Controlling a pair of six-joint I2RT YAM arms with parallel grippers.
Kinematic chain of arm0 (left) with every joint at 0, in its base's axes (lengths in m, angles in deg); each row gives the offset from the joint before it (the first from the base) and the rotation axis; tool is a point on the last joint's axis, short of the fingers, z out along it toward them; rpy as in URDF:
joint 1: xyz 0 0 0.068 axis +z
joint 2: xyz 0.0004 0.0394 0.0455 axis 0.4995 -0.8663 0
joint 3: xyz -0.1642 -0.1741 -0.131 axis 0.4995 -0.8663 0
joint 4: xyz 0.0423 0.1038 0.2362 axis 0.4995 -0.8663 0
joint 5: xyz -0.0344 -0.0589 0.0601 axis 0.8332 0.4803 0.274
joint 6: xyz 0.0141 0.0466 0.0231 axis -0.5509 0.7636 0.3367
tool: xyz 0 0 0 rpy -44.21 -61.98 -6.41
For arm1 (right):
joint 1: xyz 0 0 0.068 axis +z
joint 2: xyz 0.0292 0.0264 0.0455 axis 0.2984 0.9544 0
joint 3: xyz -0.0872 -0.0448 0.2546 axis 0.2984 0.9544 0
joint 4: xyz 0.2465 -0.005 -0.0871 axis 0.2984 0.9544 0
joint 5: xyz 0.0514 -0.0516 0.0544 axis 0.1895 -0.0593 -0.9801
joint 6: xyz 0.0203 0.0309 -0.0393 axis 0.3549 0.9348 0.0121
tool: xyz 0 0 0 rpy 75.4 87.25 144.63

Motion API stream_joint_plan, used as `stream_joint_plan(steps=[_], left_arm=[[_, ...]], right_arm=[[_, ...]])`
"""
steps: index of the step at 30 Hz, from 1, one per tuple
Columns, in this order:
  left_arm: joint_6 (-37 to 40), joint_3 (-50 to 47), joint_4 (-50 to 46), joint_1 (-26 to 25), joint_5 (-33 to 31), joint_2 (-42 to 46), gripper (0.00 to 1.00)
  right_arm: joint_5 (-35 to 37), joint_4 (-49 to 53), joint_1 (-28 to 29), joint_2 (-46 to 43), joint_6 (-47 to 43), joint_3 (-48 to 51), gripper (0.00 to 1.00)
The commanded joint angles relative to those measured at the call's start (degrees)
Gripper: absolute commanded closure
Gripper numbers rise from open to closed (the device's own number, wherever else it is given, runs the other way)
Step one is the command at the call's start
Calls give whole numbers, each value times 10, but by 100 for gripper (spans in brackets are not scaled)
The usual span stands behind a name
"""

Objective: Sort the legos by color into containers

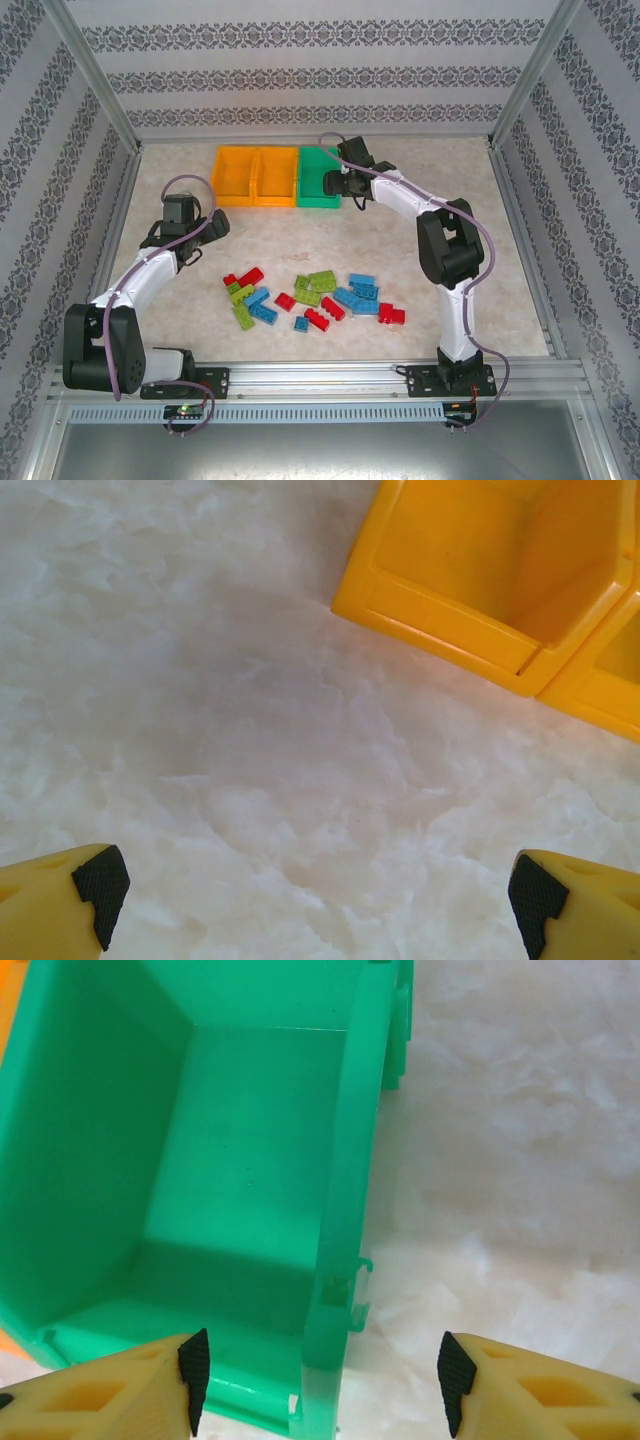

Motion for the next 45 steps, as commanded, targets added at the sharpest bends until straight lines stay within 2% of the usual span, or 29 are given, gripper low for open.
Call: stream_joint_plan(steps=[1, 7, 10, 12, 16, 27, 29, 39, 43, 45], left_arm=[[-9, -6, -14, -5, 8, 6, 1], [-11, -10, -18, -5, 12, 10, 1], [-13, -13, -21, -5, 11, 15, 1], [-14, -13, -24, -4, 11, 18, 1], [-13, -12, -32, -5, 7, 23, 1], [-24, -20, -27, -8, 19, 31, 1], [-26, -24, -27, -11, 22, 34, 1], [-25, -38, -34, -15, 18, 61, 1], [-25, -48, -33, -15, 19, 71, 1], [-24, -51, -31, -16, 23, 73, 1]], right_arm=[[34, 24, 3, 22, 10, -27, 40], [54, 22, 2, 24, 2, -27, 54], [52, 21, -3, 27, -1, -25, 64], [49, 28, -9, 24, -3, -21, 74], [32, -3, -31, -16, -10, 46, 88], [40, -49, -75, -171, -69, 286, 89], [15, -54, -83, -193, -63, 313, 90], [-6, -16, -75, -246, -92, 351, 93], [13, -11, -72, -264, -84, 369, 85], [29, -11, -71, -278, -80, 375, 74]])
